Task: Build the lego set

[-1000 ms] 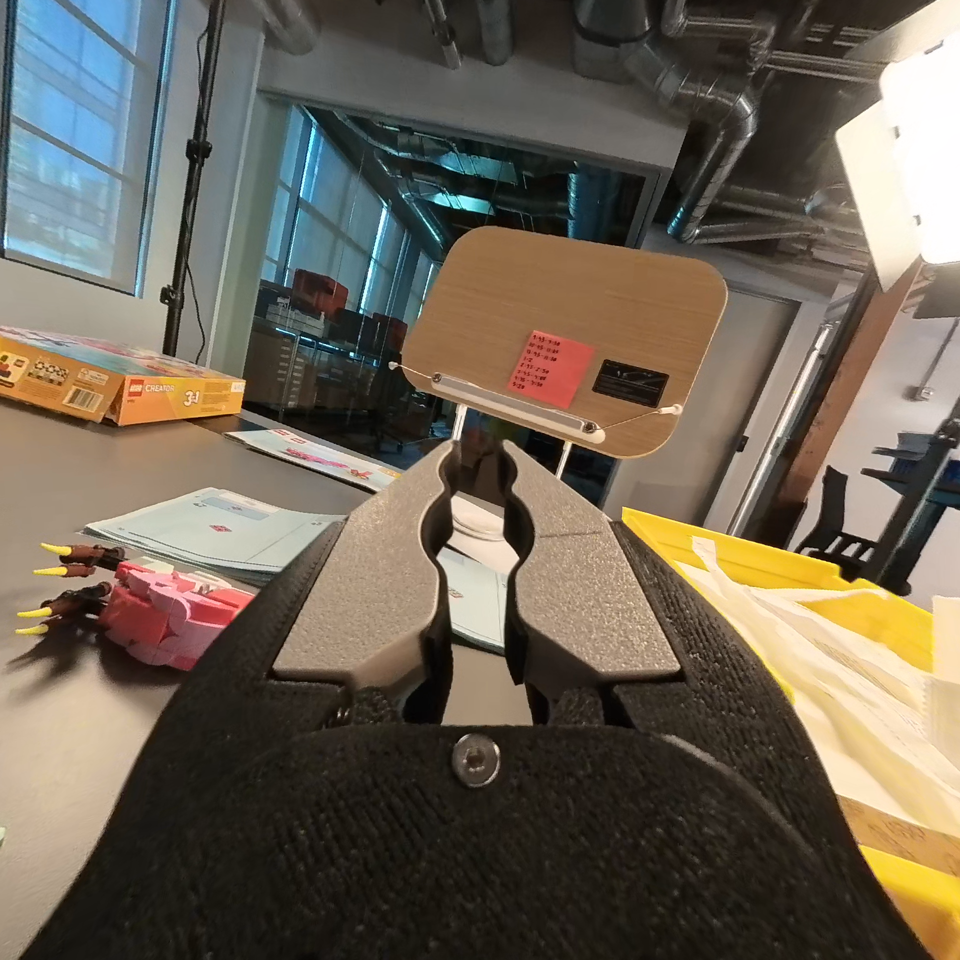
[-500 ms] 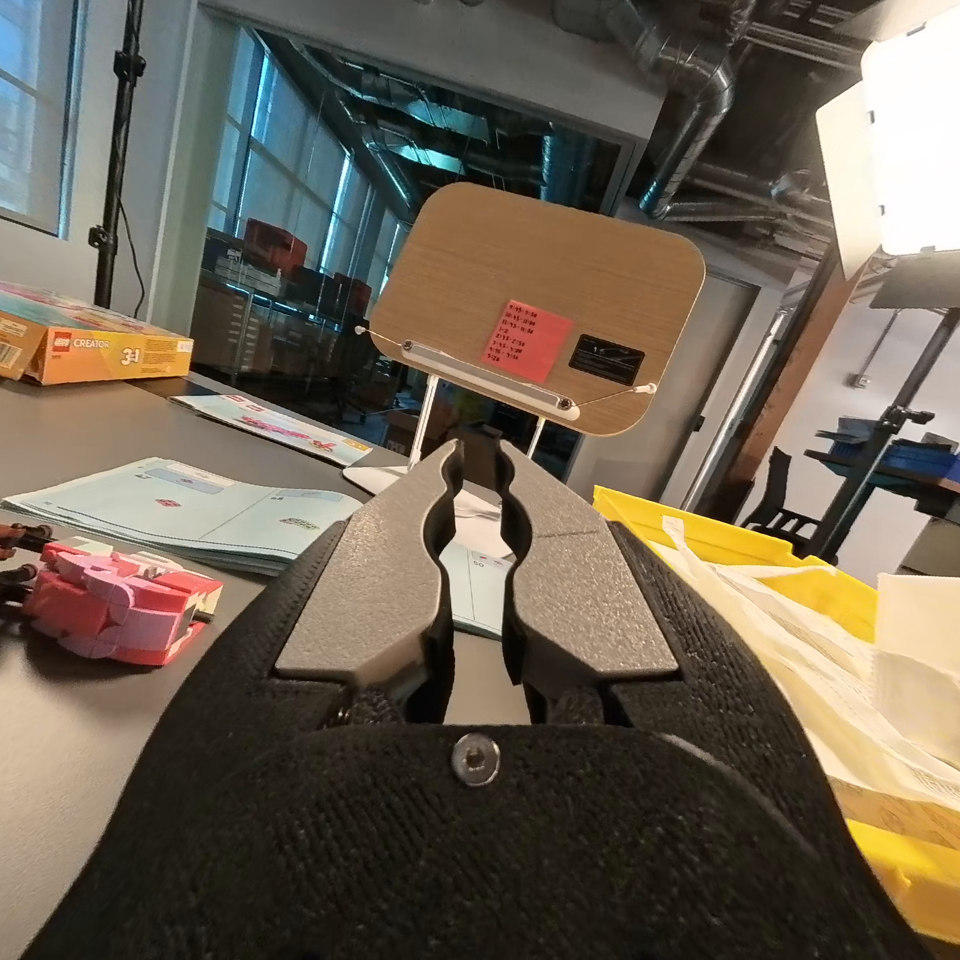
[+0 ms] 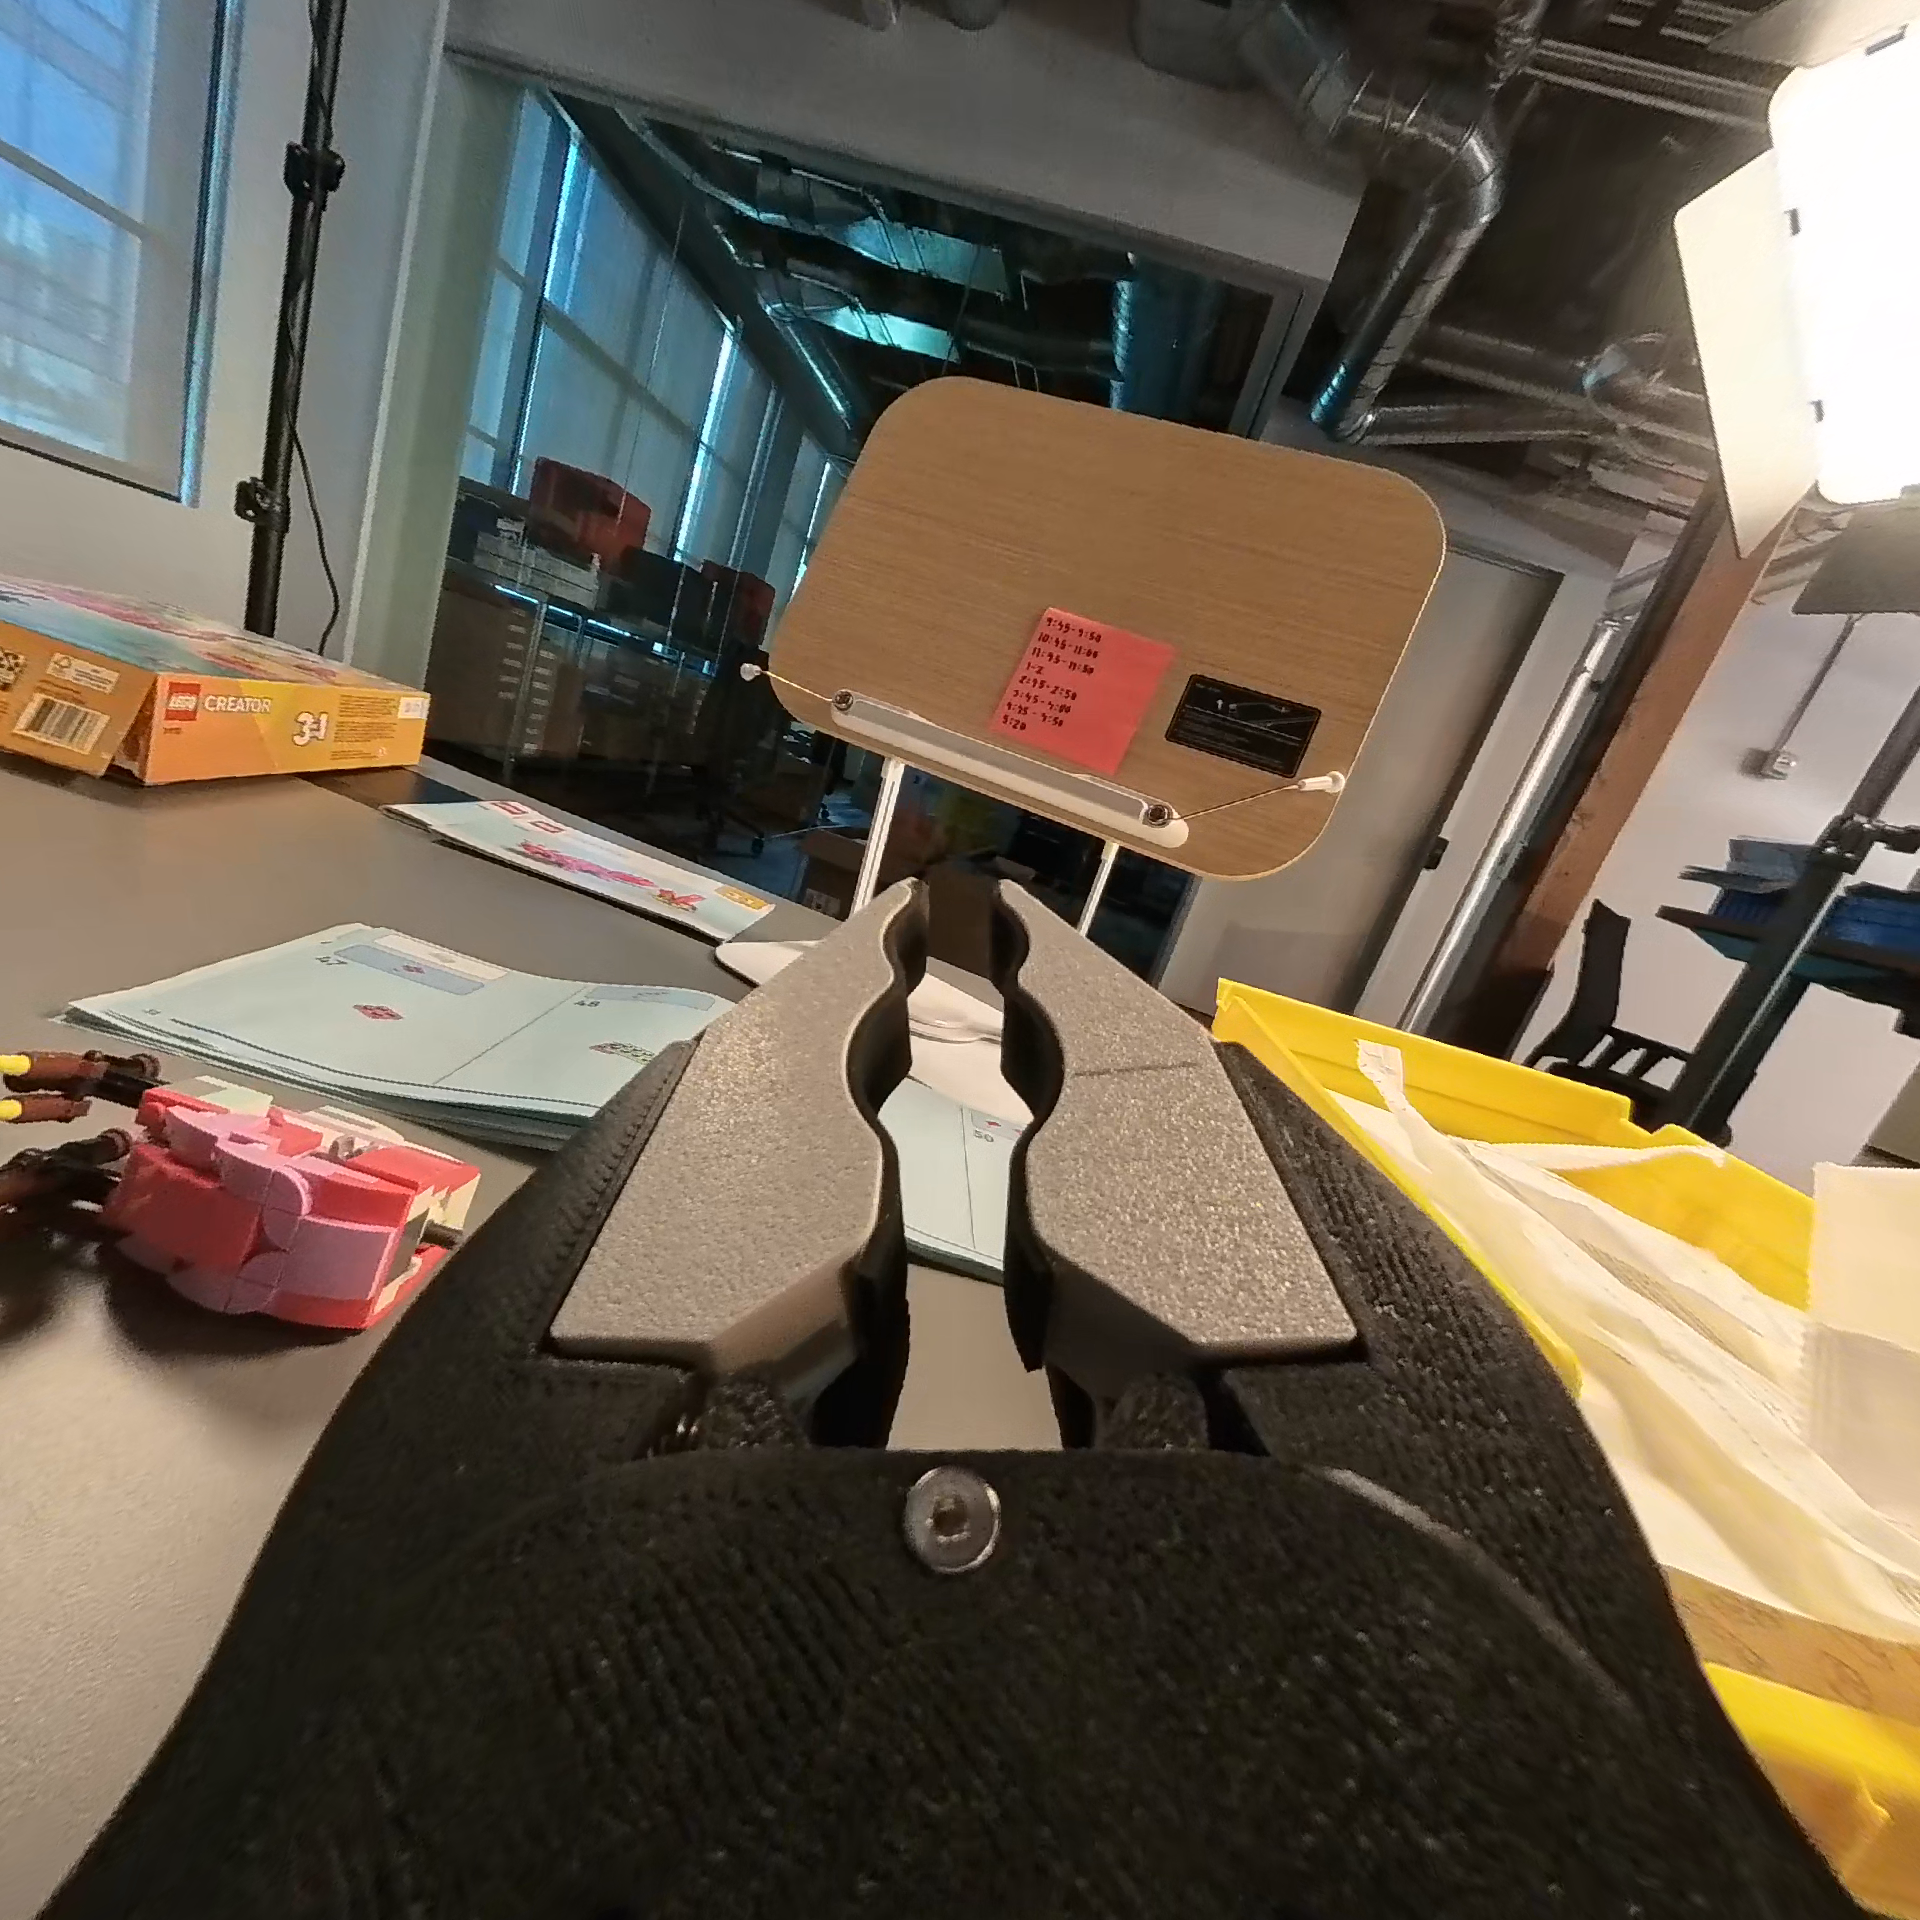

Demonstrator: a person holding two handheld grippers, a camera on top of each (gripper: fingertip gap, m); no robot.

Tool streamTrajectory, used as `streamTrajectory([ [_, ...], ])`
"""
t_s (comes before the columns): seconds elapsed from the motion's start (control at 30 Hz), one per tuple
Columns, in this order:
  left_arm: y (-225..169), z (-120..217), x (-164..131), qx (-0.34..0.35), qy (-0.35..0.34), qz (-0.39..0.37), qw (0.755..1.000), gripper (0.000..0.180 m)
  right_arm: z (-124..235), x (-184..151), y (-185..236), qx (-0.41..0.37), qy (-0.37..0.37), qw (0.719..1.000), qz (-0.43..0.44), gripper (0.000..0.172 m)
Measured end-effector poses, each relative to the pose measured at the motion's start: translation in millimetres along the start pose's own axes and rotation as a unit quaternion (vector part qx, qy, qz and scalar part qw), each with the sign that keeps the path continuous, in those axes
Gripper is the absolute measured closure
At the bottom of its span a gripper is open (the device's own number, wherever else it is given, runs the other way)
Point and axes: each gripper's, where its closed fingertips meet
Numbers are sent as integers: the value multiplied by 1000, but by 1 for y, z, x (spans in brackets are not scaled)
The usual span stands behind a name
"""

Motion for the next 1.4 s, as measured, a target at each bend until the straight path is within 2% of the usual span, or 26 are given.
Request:
streamTrajectory([
  [0.13, -4, 4, 2, -15, -19, -8, 1000, 174, 1, 1, 0, 0, -3, 1000, -2, 164],
  [0.2, -2, 15, 4, -9, -51, -5, 999, 174, 2, 2, -1, 0, -6, 1000, -5, 164],
  [0.3, 4, 55, 13, 12, -152, 28, 988, 174, 2, 4, 0, 3, -11, 1000, -9, 164],
  [0.37, -3, 93, 13, 29, -237, 41, 970, 174, 2, 5, 2, 7, -13, 1000, -9, 164],
  [0.47, -45, 153, 10, 27, -371, 20, 928, 174, 2, 7, 7, 16, -16, 1000, -6, 164],
  [0.57, -131, 190, 16, -40, -458, -60, 886, 174, 3, 9, 10, 23, -21, 999, -5, 164],
  [0.6, -166, 190, 22, -56, -461, -100, 880, 174, 3, 10, 11, 25, -22, 999, -5, 164],
  [0.73, -304, 154, 54, -142, -380, -270, 873, 174, 5, 12, 10, 23, -26, 999, -2, 164],
  [0.83, -366, 132, 83, -188, -315, -320, 873, 174, 10, 14, 8, 25, -31, 999, -6, 164],
  [0.9, -391, 117, 99, -184, -276, -336, 881, 174, 15, 17, 7, 28, -38, 999, -6, 164],
  [1.1, -417, 84, 129, -76, -223, -336, 912, 174, 25, 24, 18, 68, -52, 996, -7, 163],
  [1.3, -411, 70, 146, -90, -210, -295, 928, 173, 28, 21, 39, 135, -35, 990, 12, 160],
  [1.4, -411, 65, 148, -108, -207, -287, 929, 160, 35, 16, 54, 199, -12, 980, 23, 156],
])
Point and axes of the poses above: each gripper's, where its closed fingertips meet, z back along the fingers, x out of its top, y = z × x across the jaws, and after that the axes turned 11 degrees about y, right-handed
